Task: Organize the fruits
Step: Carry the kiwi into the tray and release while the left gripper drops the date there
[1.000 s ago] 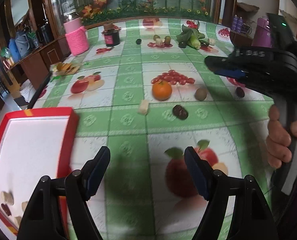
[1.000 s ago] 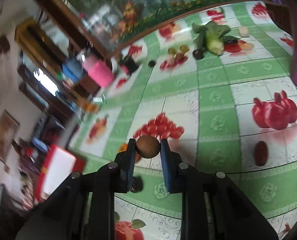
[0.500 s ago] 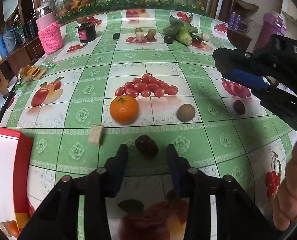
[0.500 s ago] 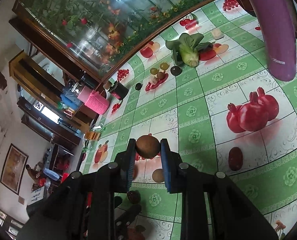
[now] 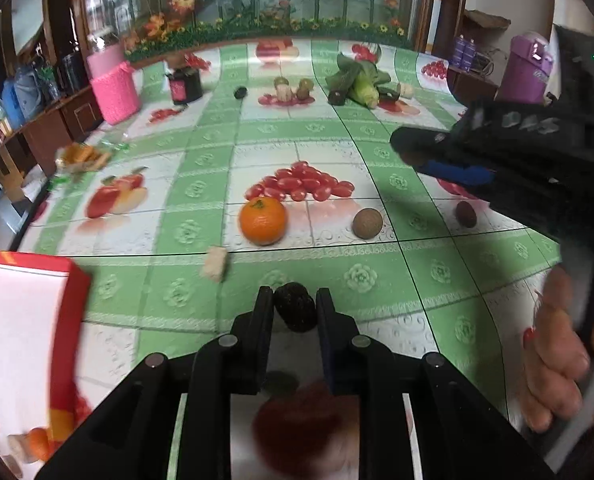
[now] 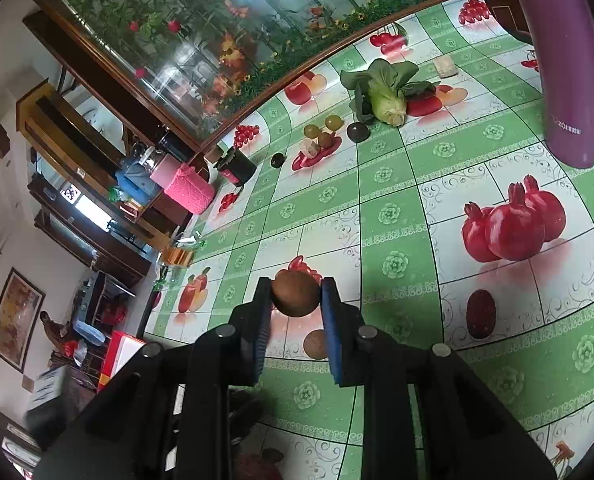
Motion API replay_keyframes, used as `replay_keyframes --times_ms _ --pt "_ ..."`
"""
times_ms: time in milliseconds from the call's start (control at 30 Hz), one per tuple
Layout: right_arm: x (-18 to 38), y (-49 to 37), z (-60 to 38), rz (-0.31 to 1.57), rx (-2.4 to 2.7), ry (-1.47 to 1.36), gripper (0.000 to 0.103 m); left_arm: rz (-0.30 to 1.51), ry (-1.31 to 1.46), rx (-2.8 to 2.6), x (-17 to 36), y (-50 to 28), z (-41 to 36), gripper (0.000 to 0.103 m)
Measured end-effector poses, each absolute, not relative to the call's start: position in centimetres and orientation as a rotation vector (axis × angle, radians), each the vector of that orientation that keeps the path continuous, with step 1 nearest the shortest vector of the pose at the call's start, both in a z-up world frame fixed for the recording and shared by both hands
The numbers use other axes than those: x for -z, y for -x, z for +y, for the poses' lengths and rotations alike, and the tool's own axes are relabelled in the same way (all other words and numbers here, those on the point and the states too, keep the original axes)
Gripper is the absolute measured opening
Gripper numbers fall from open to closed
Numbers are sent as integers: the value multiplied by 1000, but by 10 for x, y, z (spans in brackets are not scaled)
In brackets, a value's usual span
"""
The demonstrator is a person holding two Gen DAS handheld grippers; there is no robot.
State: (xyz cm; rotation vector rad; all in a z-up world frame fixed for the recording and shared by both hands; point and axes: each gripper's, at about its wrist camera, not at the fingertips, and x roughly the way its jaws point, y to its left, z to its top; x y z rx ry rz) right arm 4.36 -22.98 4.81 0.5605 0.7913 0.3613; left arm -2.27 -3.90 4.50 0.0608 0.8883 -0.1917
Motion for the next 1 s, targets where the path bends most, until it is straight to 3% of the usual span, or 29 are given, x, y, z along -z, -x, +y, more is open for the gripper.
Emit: replay_keyframes --times_ms 233,467,767,1000 --pt "-47 -42 -221 780 -359 -501 26 763 -48 83 -87 98 33 20" --pt "-42 -33 -199 777 -393 -475 26 732 44 -154 -94 157 143 20" --pt "-59 23 -64 789 -638 -372 27 677 146 -288 -94 151 223 20" --pt "-61 51 50 873 -782 -207 27 747 128 -311 -72 127 246 20"
